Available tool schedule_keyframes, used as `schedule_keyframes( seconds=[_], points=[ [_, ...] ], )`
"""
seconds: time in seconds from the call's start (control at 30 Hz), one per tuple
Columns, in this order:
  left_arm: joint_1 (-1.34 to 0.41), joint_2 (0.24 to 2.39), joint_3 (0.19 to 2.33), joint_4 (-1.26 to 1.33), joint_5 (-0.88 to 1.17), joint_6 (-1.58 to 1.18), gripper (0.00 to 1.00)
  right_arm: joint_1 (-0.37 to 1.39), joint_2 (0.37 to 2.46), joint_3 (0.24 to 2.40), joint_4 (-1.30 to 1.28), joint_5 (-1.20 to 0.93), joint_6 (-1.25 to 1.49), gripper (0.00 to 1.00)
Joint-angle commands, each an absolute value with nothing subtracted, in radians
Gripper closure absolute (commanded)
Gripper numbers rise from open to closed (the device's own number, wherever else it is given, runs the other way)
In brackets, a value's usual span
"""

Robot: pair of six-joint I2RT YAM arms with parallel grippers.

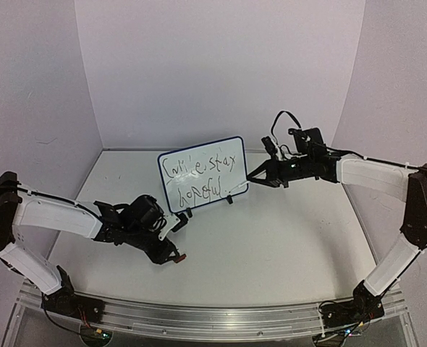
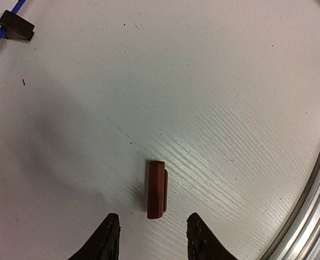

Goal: Write a sentence on the whiteboard
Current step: Pick up the pen cap from the center of the board.

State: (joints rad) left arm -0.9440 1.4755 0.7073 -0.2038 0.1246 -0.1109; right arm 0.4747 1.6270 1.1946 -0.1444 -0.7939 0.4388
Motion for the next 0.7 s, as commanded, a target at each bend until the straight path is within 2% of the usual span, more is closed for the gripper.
schedule_keyframes(
  seconds=[0.0, 0.13, 0.47, 0.67],
  points=[
    [-0.948, 1.497, 0.758, -0.236, 0.072, -0.077, 0.61, 0.477, 1.588, 1.186, -0.137, -0.782, 0.440, 1.00],
    [-0.952, 1.529, 0.776, -0.241, 0.086, -0.075, 0.66, 0.477, 1.589, 1.183, -0.137, -0.777, 0.439, 1.00],
    [-0.974, 1.568, 0.779, -0.230, 0.089, -0.075, 0.68, 0.478, 1.588, 1.175, -0.137, -0.766, 0.440, 1.00],
    [-1.003, 1.604, 0.801, -0.244, 0.046, -0.068, 0.72, 0.477, 1.590, 1.173, -0.137, -0.764, 0.442, 1.00]
  ],
)
